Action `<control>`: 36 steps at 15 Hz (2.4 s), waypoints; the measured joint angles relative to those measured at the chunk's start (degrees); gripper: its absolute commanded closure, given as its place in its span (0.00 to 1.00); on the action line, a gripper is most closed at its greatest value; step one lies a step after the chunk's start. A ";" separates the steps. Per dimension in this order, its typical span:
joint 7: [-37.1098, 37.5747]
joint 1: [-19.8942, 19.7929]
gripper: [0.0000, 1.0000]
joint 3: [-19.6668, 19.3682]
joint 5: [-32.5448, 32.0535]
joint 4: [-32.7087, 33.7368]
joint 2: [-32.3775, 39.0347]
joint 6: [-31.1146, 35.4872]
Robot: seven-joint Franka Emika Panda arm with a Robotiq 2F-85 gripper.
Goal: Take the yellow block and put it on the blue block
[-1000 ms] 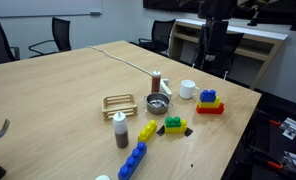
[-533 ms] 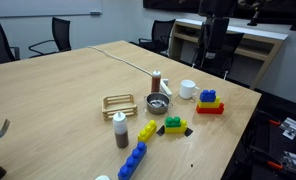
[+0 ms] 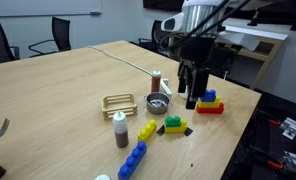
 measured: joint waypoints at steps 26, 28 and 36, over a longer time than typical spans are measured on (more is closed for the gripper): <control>-12.54 -0.39 0.00 2.20 -18.58 10.44 22.48 16.18; -12.58 -0.40 0.00 2.27 -18.62 10.59 22.47 16.14; -13.69 -0.41 0.00 1.81 -23.77 11.03 26.11 16.23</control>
